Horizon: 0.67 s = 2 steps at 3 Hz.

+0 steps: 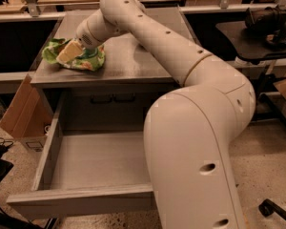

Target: Place green rice chip bag into top drawer

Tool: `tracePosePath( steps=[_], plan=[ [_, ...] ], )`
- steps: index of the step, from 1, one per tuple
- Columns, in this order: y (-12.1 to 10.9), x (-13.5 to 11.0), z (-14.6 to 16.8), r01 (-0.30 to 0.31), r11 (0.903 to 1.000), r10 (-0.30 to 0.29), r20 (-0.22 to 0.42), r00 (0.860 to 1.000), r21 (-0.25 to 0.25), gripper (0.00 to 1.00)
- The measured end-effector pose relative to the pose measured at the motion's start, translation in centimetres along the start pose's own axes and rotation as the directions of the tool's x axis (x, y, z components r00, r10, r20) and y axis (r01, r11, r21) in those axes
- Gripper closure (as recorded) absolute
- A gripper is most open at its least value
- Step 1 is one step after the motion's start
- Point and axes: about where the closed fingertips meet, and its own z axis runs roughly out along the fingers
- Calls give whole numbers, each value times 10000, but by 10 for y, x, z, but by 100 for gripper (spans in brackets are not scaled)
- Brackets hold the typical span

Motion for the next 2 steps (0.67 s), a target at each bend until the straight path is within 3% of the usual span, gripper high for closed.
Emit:
tracePosePath(
  steps=[1, 2],
  plan=[
    [14, 7, 28, -206, 9983, 198, -161, 9997, -550, 48],
    [16, 8, 32, -213, 9979, 201, -188, 9996, -616, 72]
  ],
)
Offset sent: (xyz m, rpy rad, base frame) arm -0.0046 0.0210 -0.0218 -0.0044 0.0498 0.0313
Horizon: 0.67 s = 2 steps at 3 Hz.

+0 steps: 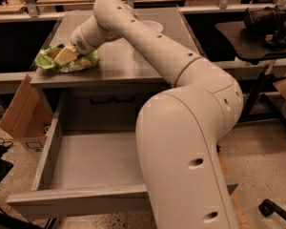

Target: Place green rice chip bag into top drawer

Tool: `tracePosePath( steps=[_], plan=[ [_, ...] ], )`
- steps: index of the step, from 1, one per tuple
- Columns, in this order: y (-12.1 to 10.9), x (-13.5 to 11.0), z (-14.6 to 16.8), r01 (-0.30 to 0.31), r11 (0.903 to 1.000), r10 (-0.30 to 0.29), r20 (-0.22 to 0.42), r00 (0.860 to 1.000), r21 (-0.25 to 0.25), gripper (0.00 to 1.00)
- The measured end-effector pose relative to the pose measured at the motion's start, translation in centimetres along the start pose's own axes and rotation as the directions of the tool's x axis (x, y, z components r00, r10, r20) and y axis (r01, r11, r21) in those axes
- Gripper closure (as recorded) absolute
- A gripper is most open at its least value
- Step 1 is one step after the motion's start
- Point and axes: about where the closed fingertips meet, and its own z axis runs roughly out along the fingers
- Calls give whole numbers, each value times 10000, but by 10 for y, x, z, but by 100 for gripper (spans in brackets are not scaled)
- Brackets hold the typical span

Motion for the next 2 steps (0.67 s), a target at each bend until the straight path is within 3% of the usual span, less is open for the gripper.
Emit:
tracePosePath(
  steps=[1, 2],
  plan=[
    [0, -2, 0, 0, 10000, 0, -5, 10000, -16, 100],
    [0, -2, -1, 0, 10000, 0, -5, 10000, -16, 100]
  ],
)
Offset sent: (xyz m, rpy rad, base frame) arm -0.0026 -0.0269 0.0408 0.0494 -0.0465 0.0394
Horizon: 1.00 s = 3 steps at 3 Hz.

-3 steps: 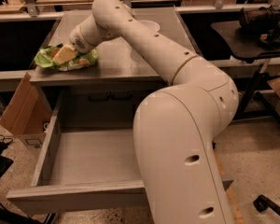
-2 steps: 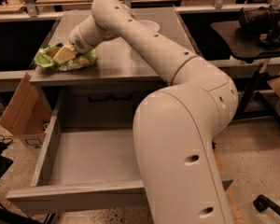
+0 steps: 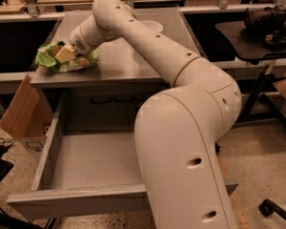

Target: Place green rice chip bag into top drawer

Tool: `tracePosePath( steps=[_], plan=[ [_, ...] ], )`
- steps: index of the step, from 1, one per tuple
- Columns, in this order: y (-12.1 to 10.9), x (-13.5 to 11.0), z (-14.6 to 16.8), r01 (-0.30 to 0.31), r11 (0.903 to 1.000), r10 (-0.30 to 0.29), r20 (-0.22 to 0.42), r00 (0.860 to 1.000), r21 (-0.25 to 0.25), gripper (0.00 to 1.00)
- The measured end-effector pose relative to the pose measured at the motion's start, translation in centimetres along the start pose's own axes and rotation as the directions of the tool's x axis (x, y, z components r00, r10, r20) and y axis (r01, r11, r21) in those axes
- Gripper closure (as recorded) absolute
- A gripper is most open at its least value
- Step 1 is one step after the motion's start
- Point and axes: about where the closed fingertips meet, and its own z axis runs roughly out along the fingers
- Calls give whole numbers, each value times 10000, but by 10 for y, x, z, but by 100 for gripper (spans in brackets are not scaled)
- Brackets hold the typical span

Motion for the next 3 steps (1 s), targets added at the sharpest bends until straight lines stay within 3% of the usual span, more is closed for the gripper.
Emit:
tracePosePath(
  steps=[1, 2, 3],
  plan=[
    [10, -11, -43, 413, 9991, -417, 455, 9981, 99, 100],
    [54, -31, -151, 1341, 9891, -1423, 1618, 9765, 608, 100],
    [85, -23, -195, 1570, 9839, -1716, 2039, 9638, 860, 100]
  ],
)
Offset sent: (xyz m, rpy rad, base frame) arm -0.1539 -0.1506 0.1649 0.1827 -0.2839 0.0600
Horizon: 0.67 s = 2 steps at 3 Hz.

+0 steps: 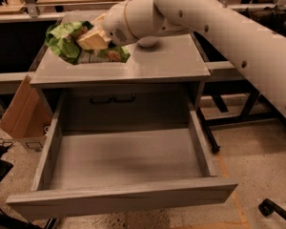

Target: Place green rice chip bag into top drawer

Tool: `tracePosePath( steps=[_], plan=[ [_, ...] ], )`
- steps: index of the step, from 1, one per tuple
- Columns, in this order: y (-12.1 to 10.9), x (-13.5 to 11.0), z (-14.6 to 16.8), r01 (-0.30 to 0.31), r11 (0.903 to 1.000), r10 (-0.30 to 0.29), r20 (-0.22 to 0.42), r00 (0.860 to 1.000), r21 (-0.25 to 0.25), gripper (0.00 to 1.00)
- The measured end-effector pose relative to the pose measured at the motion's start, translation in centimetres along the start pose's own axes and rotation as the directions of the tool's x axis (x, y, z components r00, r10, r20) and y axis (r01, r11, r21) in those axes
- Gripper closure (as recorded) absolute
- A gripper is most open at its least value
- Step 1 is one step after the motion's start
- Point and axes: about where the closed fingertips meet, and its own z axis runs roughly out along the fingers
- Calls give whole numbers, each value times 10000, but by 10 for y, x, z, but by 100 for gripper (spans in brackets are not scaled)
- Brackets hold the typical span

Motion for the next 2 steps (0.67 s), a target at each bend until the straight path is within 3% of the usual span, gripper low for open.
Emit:
tracePosePath(
  steps=[1, 2],
  plan=[
    [21, 49, -14, -480, 9984, 495, -481, 9976, 307, 100],
    [53, 126, -2, -1164, 9930, 1178, -1855, 9756, 183, 100]
  ],
)
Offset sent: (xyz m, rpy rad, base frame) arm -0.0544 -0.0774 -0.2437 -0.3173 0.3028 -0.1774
